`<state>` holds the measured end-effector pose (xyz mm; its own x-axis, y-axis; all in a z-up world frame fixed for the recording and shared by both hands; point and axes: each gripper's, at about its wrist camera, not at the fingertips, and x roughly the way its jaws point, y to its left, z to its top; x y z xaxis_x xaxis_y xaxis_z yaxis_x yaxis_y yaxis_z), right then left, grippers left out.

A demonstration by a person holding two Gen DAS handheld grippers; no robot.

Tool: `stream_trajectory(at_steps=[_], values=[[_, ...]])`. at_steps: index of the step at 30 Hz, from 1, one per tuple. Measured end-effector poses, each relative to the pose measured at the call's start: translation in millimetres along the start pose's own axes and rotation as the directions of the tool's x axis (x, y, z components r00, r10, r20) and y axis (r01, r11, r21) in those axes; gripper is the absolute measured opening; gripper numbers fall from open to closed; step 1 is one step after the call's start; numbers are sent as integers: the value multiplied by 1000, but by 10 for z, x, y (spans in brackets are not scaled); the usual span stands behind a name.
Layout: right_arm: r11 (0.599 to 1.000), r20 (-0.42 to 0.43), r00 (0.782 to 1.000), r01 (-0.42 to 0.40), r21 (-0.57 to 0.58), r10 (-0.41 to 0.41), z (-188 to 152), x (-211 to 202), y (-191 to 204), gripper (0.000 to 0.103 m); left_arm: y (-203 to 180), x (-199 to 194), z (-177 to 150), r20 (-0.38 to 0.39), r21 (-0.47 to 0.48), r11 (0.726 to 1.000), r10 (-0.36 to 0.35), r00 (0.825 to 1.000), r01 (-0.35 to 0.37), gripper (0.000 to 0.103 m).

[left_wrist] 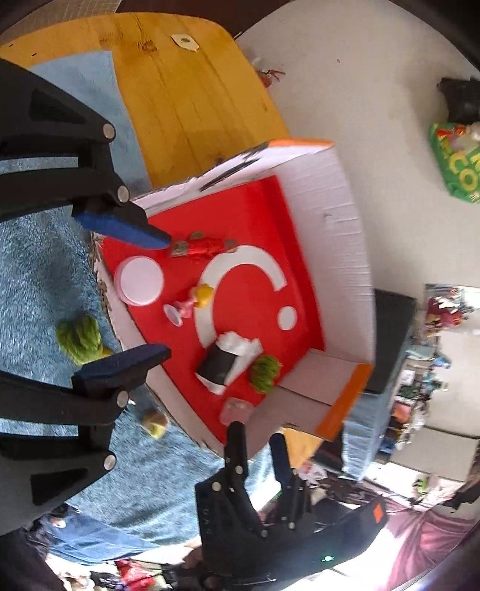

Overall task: Organize objects
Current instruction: 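Withdraw both open tools from the box back over the towel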

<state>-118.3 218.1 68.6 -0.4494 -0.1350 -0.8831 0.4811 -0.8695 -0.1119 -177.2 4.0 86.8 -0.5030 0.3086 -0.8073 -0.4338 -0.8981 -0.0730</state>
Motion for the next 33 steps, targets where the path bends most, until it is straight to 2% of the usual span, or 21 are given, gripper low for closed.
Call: stream_trajectory(at_steps=[2,4,7,10,12,15,19,22,28,29,31,33], values=[[999,53,999,-7,32,5,466,-31,-276,67,-21,-106,4,38,-7,1000,8,999,-8,56],[997,103,995,-18,69,11,438,-172,-350,67,-57,-218,5,81,-16,999,29,996,-28,61],[995,169,986,-7,100,-11,571,-243,-257,67,-100,-383,-13,138,-29,998,53,989,-49,61],[992,228,973,11,123,-39,573,-502,-79,75,-146,-536,-45,185,-50,997,68,980,-60,62],[990,263,963,25,135,-61,534,-589,-24,76,-179,-663,-81,224,-69,995,89,970,-75,68],[986,321,943,31,163,-82,447,-725,67,82,-245,-841,-144,278,-75,993,109,955,-91,70],[979,372,919,58,193,-128,343,-829,180,83,-337,-1030,-247,336,-85,990,135,932,-113,76],[970,409,898,70,231,-162,236,-899,246,90,-370,-1152,-343,373,-110,988,146,916,-113,81],[950,461,863,65,305,-207,-60,-950,369,94,-399,-1207,-572,392,-163,981,159,906,-101,85],[947,465,859,63,316,-212,-112,-933,388,97,-412,-1190,-618,393,-169,980,166,905,-107,85],[942,472,854,57,332,-218,-229,-893,435,98,-454,-1136,-744,392,-185,975,185,901,-119,91],[936,462,853,82,342,-244,-318,-826,499,98,-496,-1077,-855,395,-192,973,193,898,-124,92]])
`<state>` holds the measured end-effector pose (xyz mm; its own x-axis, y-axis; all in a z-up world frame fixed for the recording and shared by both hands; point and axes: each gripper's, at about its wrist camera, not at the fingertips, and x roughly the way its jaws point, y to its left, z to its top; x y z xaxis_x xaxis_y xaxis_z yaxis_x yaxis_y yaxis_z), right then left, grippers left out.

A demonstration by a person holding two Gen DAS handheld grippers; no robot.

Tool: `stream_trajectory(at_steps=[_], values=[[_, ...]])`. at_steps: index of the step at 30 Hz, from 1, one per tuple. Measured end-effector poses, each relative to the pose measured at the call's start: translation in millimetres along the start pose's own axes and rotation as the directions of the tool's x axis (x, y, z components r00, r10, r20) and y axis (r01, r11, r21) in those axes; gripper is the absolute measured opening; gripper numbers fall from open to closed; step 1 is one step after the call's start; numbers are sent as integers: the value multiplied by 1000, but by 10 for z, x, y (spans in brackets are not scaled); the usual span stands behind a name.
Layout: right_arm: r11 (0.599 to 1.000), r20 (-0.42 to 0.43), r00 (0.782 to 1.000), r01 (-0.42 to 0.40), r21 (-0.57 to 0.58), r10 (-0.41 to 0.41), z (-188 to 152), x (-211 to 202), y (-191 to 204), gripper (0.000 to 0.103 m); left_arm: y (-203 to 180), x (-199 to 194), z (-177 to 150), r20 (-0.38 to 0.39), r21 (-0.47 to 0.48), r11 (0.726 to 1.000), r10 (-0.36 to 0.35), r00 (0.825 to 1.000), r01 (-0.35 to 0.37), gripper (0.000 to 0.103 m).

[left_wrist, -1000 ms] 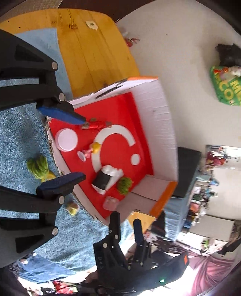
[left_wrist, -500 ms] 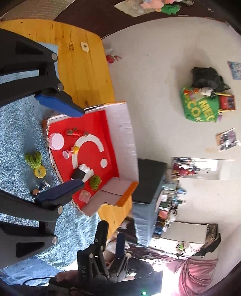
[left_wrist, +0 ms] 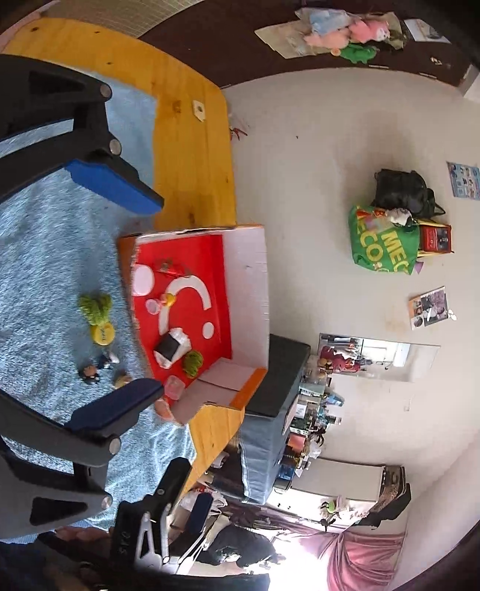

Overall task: Organize objects
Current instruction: 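Withdraw both open tools from the box back over the towel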

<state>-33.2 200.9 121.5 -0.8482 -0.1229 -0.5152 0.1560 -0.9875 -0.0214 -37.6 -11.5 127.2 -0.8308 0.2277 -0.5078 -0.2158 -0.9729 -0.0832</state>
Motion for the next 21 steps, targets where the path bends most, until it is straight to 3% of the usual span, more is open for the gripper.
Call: stream_trajectory(at_steps=[3,10,21], values=[[999,8,999,38,-14,-38,-176,-2,59,98,-25,19,-166,-3,-13,1000,20,1000,-20,97],[997,-37,999,9,79,-6,-510,74,19,98,-62,92,-511,-24,-29,996,80,997,-80,103],[995,-89,995,53,88,-46,-893,147,54,98,-110,218,-910,-83,-54,990,125,989,-130,103]])
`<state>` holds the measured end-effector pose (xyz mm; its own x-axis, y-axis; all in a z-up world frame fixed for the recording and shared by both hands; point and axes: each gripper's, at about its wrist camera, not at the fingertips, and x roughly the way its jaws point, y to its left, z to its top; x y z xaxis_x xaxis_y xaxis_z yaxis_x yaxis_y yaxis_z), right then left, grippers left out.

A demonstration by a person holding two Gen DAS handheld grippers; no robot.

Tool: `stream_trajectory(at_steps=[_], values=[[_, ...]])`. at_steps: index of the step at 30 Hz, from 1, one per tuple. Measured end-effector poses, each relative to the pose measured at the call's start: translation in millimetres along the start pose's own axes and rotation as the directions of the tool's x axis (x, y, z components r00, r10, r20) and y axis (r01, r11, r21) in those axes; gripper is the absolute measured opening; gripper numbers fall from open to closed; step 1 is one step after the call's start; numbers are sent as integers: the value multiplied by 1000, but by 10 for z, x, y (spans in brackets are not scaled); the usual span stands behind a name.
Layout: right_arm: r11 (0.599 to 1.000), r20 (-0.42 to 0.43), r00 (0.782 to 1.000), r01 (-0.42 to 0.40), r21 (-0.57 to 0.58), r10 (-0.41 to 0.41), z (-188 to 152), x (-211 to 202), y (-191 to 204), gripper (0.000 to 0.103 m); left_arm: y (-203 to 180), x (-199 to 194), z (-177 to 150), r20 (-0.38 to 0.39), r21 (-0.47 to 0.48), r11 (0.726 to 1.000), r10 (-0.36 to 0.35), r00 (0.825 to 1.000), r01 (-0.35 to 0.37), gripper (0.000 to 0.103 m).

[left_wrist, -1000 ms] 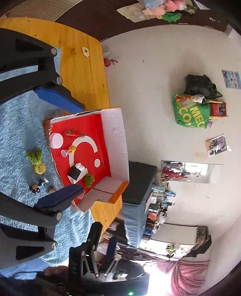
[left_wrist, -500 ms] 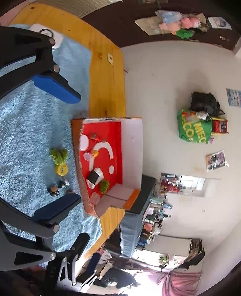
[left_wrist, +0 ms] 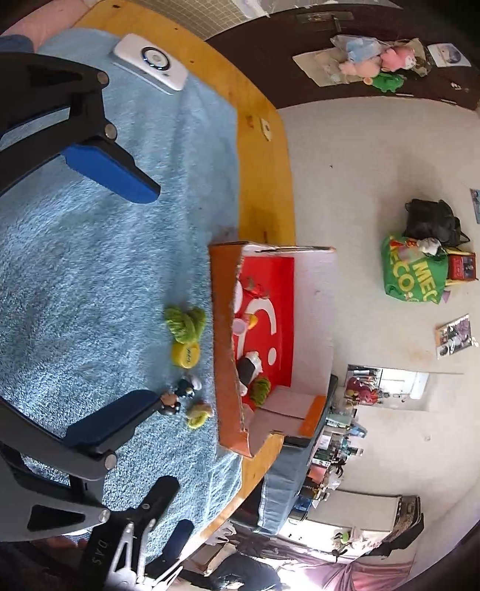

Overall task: Organize objects
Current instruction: 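Withdraw both open tools from the box back over the towel, then grasp the green yarn ball with the left tool while the right tool grasps the yellow-wrapped item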

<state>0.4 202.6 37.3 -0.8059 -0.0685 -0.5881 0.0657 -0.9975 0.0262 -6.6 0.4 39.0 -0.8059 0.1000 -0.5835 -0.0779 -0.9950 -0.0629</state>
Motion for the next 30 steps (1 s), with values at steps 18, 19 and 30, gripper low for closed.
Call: stream_trajectory(at_steps=[18,19,30], values=[[1000,-42,999,-3,7,4,6,138,-86,98,-37,184,-1,-44,9,1000,16,999,-16,103],[1000,-48,999,-8,7,8,35,172,-92,98,-39,205,16,-47,11,1000,17,999,-17,103],[998,-136,989,-64,9,65,317,589,-110,98,-46,510,224,-95,47,999,0,995,5,103]])
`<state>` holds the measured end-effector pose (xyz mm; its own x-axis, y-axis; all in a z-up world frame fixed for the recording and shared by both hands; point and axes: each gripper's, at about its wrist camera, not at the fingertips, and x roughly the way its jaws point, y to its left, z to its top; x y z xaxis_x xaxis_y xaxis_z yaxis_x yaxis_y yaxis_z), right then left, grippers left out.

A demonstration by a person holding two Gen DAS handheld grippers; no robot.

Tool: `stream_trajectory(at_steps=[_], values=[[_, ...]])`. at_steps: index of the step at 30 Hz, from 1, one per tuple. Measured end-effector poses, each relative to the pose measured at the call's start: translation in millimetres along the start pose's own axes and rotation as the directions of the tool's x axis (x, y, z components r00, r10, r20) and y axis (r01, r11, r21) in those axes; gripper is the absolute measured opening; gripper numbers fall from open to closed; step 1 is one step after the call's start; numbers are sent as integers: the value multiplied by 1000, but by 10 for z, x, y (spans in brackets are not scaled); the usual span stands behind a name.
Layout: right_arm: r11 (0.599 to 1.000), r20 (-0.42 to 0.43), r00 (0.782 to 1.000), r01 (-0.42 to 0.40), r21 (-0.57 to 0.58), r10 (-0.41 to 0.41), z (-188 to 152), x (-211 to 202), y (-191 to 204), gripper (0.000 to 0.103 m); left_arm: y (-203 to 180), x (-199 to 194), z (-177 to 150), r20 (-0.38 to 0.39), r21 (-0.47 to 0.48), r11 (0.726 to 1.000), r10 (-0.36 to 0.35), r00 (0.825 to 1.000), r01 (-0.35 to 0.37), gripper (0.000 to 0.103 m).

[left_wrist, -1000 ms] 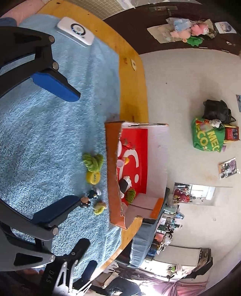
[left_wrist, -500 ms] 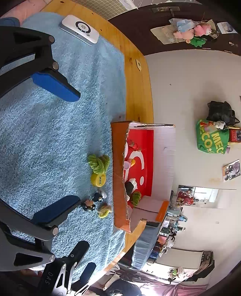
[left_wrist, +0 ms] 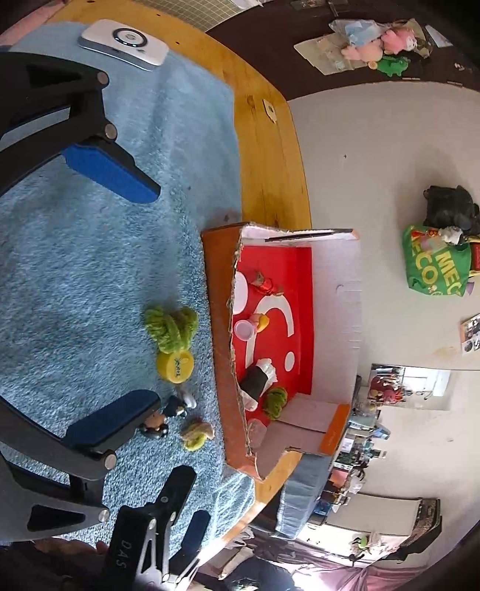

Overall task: Organize objects
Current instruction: 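Grasp the green yarn ball with the left tool while the right tool grasps the yellow-wrapped item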

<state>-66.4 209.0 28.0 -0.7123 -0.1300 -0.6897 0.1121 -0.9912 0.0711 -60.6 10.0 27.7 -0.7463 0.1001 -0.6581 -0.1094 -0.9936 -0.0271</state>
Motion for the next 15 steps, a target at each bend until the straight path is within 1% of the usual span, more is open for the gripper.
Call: stream_trajectory(at_steps=[2,4,8,10,12,14,15], values=[[1000,-19,1000,-10,1,10,46,70,-12,98,5,64,28,-18,12,1000,-10,1000,11,100],[1000,-30,999,-23,11,24,91,126,-31,98,10,127,53,-41,23,999,-22,999,23,96],[998,-61,997,-53,32,55,155,230,-69,98,28,236,99,-77,30,998,-45,996,47,92],[997,-73,995,-72,37,75,173,269,-69,96,33,279,114,-91,33,998,-55,994,58,85],[997,-92,993,-71,31,74,188,318,-55,84,36,321,122,-109,34,997,-68,992,72,81],[997,-107,991,-76,25,78,189,364,-40,79,33,359,132,-121,33,996,-78,990,83,79],[997,-115,990,-80,22,82,188,385,-31,78,34,377,133,-127,32,995,-86,988,91,76]])
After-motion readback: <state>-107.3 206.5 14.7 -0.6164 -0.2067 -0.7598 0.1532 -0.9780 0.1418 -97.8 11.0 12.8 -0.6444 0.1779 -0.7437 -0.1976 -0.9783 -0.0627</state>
